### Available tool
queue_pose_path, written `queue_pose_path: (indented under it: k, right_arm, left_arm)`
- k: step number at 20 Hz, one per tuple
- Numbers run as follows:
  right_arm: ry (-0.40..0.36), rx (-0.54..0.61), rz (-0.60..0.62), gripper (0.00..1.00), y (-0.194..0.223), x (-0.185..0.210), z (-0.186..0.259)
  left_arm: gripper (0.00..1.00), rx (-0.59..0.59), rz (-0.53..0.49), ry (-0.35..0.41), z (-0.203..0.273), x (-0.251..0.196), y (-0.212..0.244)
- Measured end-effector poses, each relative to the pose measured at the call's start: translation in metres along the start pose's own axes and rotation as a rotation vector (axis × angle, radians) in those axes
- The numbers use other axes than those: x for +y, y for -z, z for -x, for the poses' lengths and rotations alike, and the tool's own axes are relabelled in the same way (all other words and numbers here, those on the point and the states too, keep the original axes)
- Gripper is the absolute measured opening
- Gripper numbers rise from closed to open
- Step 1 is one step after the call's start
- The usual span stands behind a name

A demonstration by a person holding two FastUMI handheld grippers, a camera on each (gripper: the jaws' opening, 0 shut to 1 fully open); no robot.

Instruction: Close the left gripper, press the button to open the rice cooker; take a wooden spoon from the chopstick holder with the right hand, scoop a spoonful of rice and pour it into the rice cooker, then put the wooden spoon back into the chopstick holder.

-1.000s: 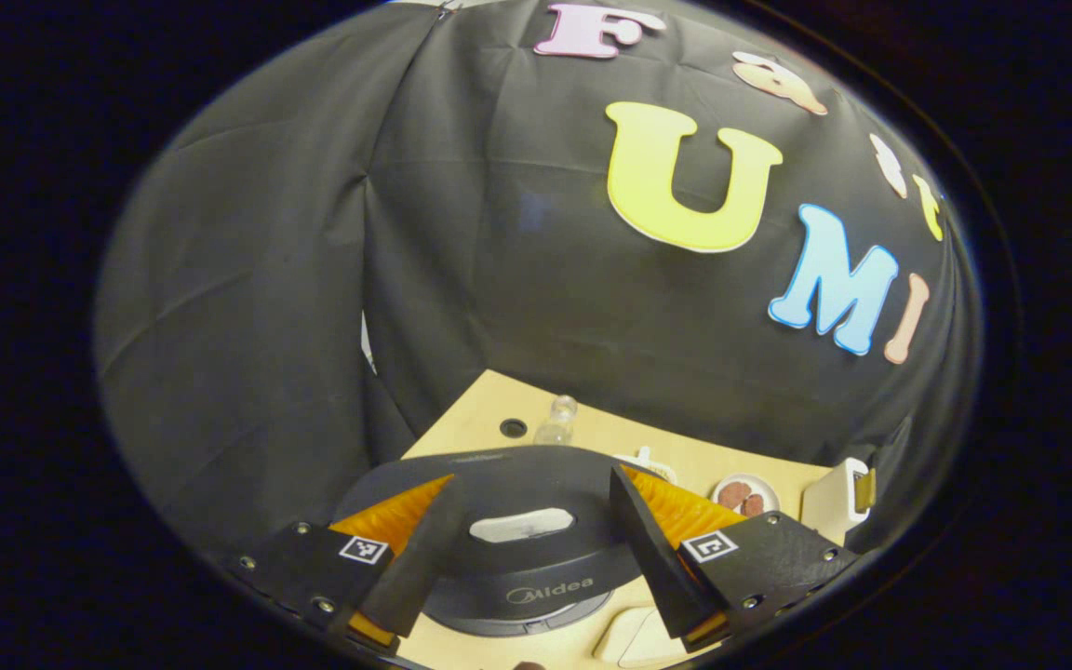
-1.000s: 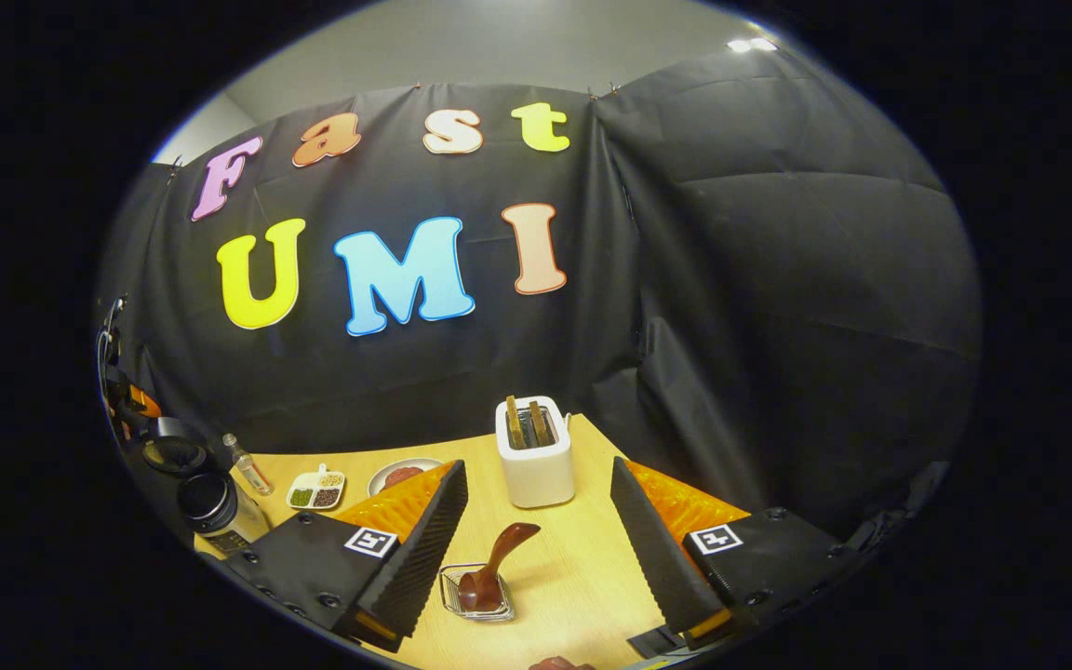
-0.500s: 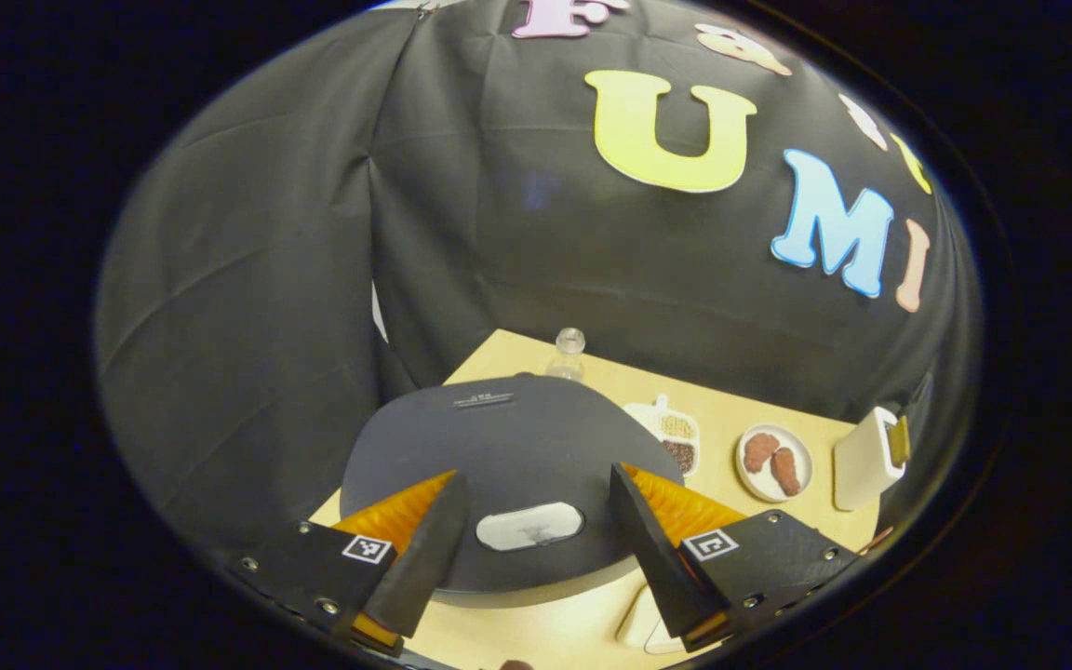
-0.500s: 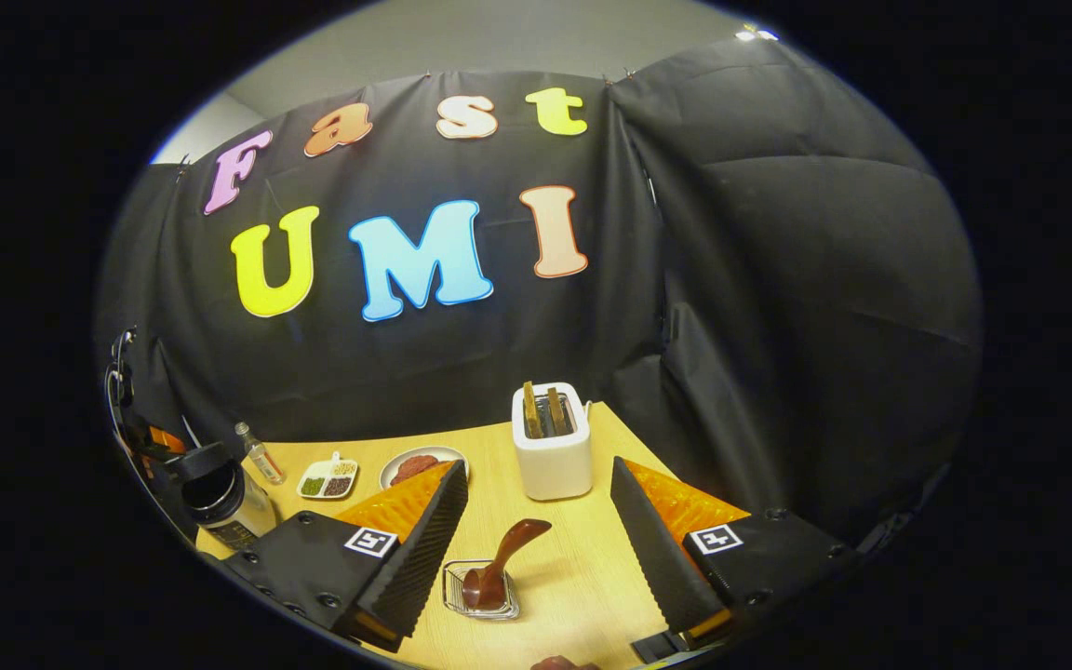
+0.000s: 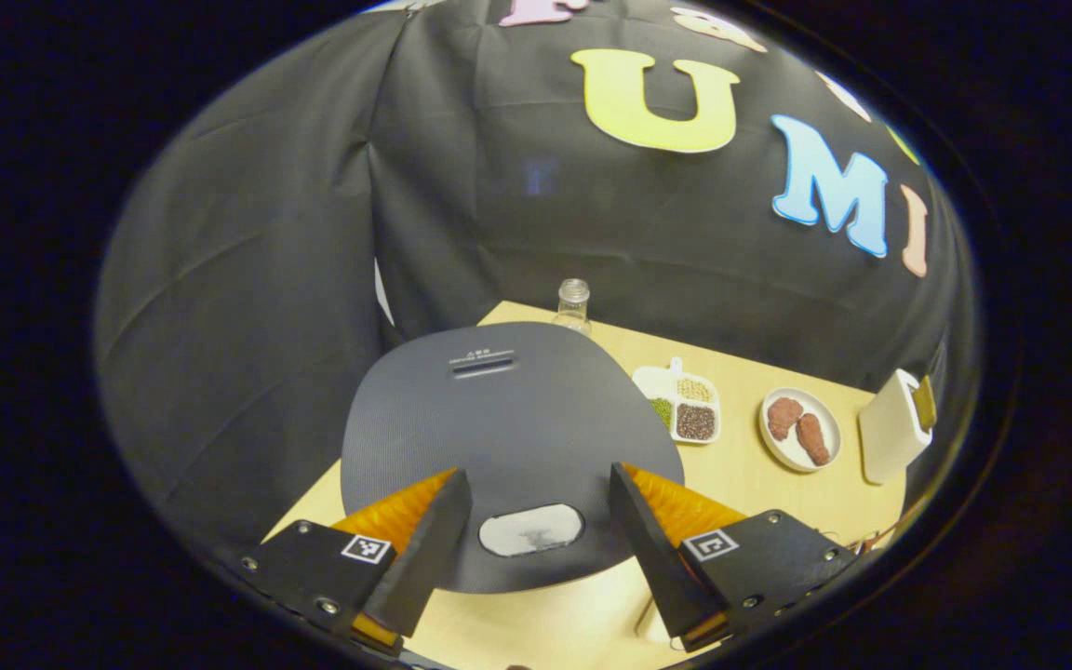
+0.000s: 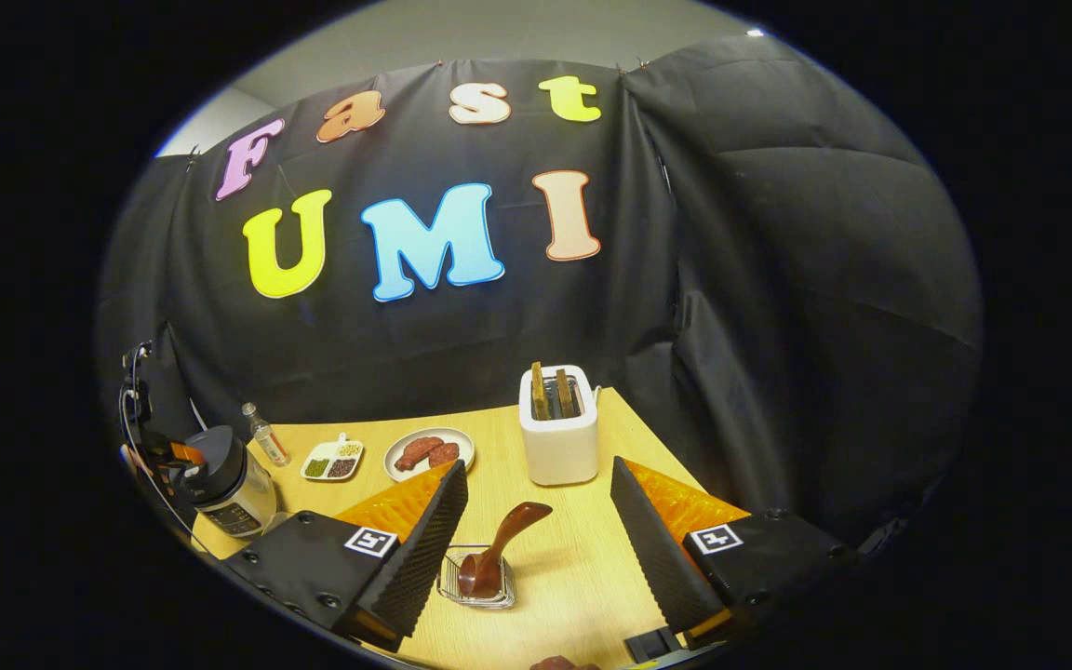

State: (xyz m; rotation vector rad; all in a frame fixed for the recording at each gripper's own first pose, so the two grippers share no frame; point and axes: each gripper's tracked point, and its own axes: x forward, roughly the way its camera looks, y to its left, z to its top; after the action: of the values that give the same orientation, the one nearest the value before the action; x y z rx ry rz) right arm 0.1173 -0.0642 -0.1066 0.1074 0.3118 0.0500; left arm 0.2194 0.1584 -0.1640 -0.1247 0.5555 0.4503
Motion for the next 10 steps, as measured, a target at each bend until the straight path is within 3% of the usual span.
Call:
queue_pose_path:
  k: [3, 10]
  right_arm:
    - [-0.022, 0.013, 0.004, 0.98, 0.008, 0.003, 0.004]
    - [-0.032, 0.036, 0.012, 0.98, 0.026, -0.018, 0.020]
  left_arm:
    - [1.00, -0.016, 0.044, -0.008, 0.000, 0.002, -0.002]
    - [0.99, -0.002, 0.026, -0.020, -0.003, 0.001, 0.002]
